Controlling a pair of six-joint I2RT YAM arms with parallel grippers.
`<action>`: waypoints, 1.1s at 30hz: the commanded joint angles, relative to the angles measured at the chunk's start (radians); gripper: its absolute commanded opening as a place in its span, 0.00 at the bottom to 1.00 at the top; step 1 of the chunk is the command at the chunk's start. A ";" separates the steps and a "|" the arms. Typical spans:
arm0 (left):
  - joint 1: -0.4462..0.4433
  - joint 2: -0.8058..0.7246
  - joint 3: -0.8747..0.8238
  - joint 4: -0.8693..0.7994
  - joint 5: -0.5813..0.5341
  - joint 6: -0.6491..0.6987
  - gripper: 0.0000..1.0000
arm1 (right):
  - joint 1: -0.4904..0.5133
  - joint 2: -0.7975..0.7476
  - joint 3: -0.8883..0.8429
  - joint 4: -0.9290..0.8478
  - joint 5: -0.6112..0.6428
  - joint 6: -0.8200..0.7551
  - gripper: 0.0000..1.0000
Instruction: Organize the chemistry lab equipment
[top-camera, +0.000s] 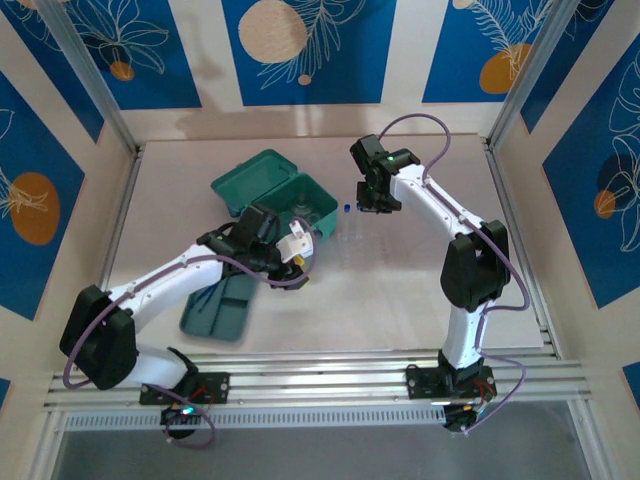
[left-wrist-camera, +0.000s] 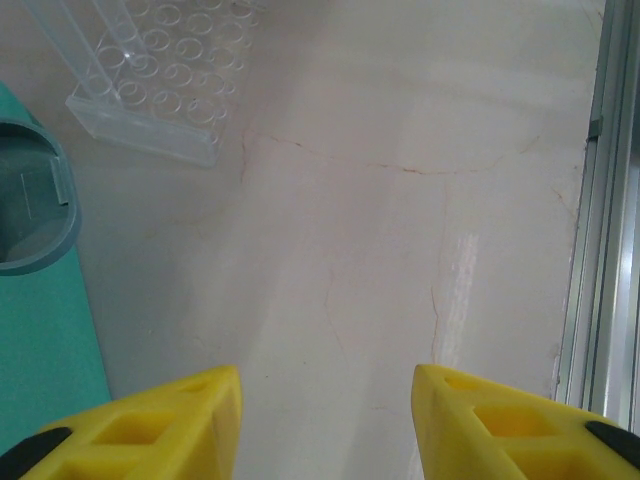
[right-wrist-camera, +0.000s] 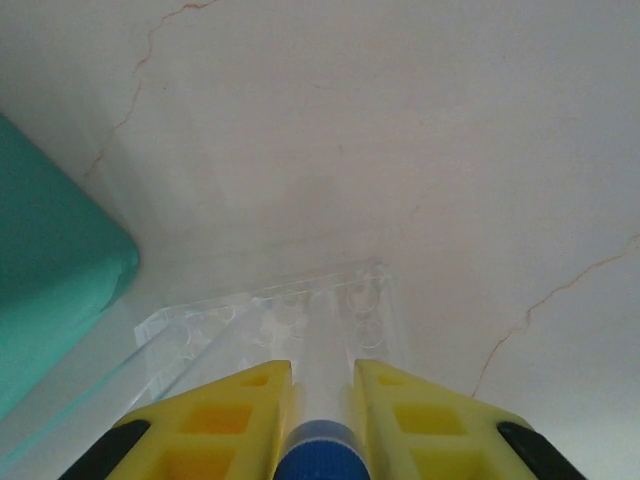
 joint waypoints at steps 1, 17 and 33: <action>0.005 -0.025 -0.008 -0.017 0.004 0.014 0.48 | -0.006 0.005 0.022 -0.021 0.015 0.000 0.23; 0.006 -0.025 -0.008 -0.018 0.005 0.013 0.48 | -0.004 -0.051 0.027 -0.038 0.030 -0.001 0.25; 0.005 -0.024 -0.008 -0.013 -0.007 0.013 0.48 | 0.033 -0.167 0.075 -0.100 0.064 0.006 0.29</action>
